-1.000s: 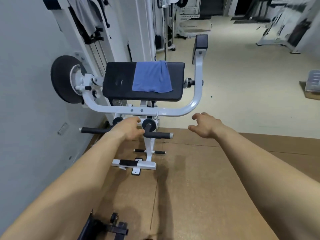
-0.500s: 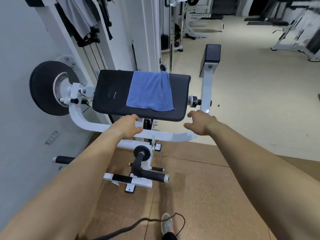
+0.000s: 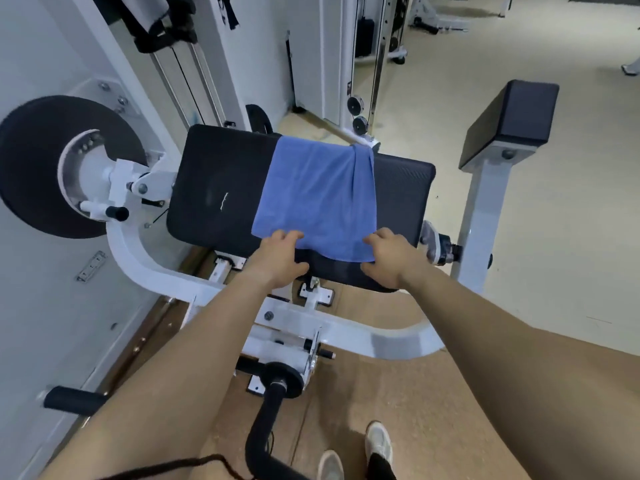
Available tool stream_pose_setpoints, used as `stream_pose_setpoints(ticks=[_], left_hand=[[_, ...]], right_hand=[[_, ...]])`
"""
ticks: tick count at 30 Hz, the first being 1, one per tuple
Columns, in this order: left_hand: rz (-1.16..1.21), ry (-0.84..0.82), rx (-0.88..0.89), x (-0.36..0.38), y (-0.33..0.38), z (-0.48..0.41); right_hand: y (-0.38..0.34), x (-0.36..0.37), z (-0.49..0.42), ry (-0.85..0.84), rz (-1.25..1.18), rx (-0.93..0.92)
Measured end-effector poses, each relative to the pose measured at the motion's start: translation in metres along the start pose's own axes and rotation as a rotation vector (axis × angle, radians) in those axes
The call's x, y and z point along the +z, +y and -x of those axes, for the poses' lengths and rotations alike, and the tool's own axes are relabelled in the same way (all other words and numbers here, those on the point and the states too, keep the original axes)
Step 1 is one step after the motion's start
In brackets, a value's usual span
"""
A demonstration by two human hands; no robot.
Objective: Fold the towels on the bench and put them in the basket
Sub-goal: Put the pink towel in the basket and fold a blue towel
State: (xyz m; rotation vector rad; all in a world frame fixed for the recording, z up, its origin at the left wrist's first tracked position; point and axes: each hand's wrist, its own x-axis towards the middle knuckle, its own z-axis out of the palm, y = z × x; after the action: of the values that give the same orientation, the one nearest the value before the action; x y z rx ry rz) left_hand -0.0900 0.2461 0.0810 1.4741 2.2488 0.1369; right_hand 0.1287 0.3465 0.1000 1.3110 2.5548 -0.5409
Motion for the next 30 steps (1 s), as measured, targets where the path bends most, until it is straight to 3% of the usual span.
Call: stream_pose_setpoints(ticks=[6, 13, 19, 30], left_hand=[[0.014, 0.01, -0.042, 0.037, 0.01, -0.061], [-0.063, 0.258, -0.037, 0.045, 0.008, -0.082], [-0.041, 0.255, 0.021, 0.037, 0.009, -0.073], [0.201, 0.256, 0.046, -0.02, 0.027, -0.012]], right_hand=[[0.011, 0.032, -0.057, 0.031, 0.122, -0.13], [0.012, 0.042, -0.074, 0.224, 0.245, -0.154], [0.005, 0.031, -0.066, 0.218, 0.317, -0.154], [-0.009, -0.006, -0.008, 0.199, 0.056, -0.163]])
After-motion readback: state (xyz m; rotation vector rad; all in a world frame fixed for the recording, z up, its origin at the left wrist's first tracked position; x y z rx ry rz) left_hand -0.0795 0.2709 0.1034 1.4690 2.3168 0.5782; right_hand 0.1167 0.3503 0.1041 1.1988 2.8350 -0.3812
